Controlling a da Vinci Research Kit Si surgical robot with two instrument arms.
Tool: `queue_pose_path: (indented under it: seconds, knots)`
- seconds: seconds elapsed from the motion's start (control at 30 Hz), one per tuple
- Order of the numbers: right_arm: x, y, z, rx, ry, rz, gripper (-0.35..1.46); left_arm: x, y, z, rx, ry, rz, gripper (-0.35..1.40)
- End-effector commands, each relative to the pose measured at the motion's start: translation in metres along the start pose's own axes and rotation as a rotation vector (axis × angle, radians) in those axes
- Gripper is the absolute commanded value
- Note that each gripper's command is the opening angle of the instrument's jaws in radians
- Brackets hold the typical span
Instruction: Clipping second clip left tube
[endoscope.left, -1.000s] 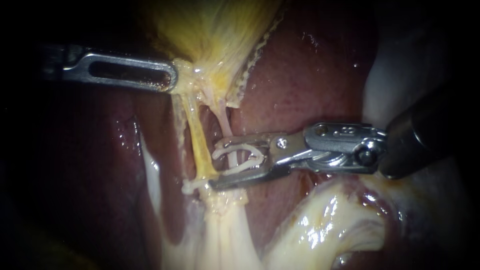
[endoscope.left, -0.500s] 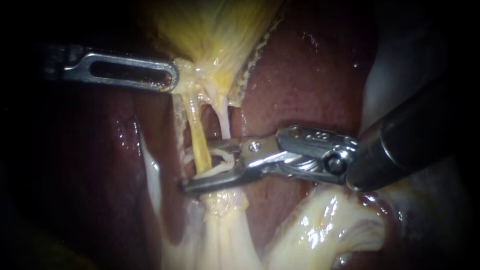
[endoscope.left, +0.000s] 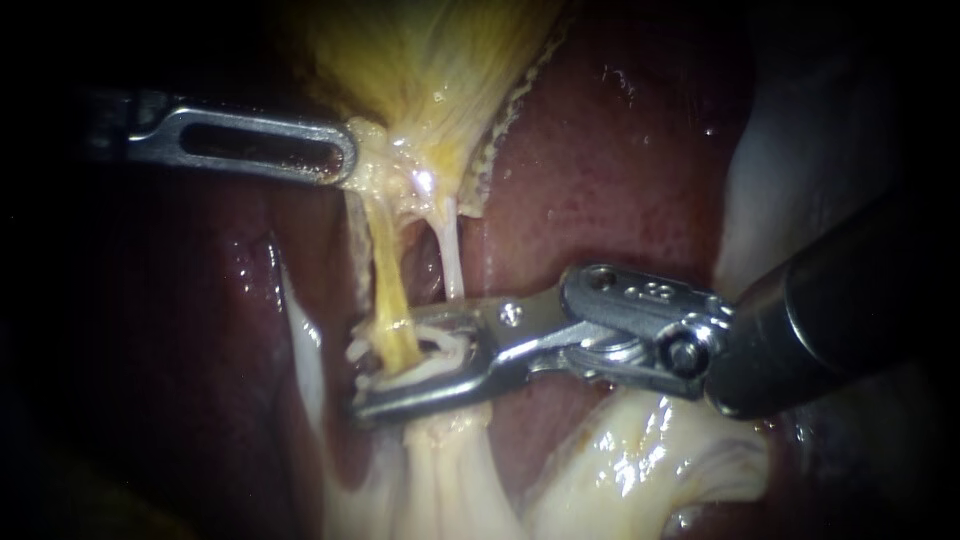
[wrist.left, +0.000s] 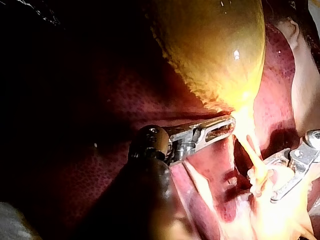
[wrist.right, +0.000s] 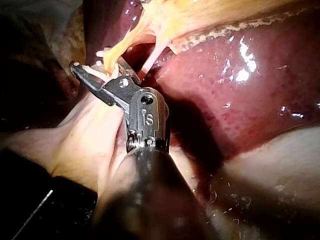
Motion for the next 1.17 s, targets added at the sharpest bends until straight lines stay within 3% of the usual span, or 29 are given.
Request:
queue_pose_path:
  seconds: [0.03,0.33,0.57,0.67,1.17]
  knots:
    - [0.0,0.0001,-0.0001,0.008,-0.005,0.005,0.41,0.0,-0.0001,0.0,0.0,0.0,0.0,-0.35]
    - [0.0,0.0006,-0.0003,-0.021,0.007,0.029,0.1,0.0,-0.0001,0.0,0.0,0.0,0.0,-0.35]
    - [-0.0002,0.0014,-0.0006,-0.026,0.008,0.106,-0.35,0.0,-0.0001,0.0,0.0,0.0,0.0,-0.35]
    - [-0.0002,0.0018,-0.0008,-0.026,0.008,0.141,-0.35,0.0,-0.0001,0.0,0.0,0.0,0.0,-0.35]
    - [-0.0008,0.0022,-0.0008,-0.026,0.006,0.156,-0.35,0.0,-0.0001,0.0,0.0,0.0,0.0,-0.35]
